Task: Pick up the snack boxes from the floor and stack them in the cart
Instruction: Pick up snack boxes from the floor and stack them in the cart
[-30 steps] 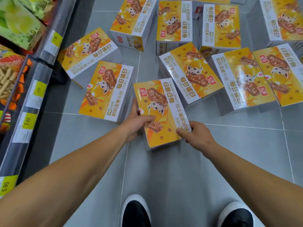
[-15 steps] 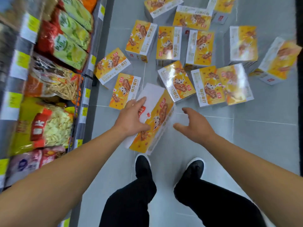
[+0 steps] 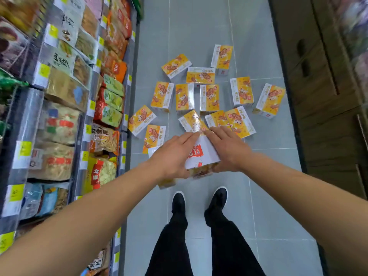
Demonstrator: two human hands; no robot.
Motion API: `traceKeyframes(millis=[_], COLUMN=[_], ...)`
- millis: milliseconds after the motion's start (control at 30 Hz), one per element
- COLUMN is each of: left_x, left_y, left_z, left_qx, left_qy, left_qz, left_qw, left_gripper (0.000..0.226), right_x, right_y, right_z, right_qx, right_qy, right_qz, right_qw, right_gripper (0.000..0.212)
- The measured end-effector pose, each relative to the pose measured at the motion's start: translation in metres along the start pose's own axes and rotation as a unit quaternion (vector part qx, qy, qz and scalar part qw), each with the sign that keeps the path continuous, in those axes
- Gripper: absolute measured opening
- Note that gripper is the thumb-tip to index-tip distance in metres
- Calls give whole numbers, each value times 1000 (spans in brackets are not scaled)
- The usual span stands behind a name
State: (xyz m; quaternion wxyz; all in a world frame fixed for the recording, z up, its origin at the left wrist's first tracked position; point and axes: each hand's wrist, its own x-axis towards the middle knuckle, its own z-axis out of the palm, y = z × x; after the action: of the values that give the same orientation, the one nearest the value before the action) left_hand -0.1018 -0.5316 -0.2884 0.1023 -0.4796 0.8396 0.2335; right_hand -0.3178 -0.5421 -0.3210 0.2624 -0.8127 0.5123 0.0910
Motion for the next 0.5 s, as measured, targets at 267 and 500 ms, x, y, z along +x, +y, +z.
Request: traceKeyframes(millis=[267, 500], left_x=[-45, -79], left_y=[28, 59], left_z=[-34, -50], left_qx=[95, 108], left_qy=[2, -24], left_qz=[-4, 100], left_qw=[996, 989], left_gripper=[118, 115], right_x=[-97, -199], right_y=[-43, -86], right_z=[-16, 24], right_qx=[53, 93], right_qy=[87, 183], right_qz=[134, 287], right_qw=[986, 936], right_gripper=[115, 107])
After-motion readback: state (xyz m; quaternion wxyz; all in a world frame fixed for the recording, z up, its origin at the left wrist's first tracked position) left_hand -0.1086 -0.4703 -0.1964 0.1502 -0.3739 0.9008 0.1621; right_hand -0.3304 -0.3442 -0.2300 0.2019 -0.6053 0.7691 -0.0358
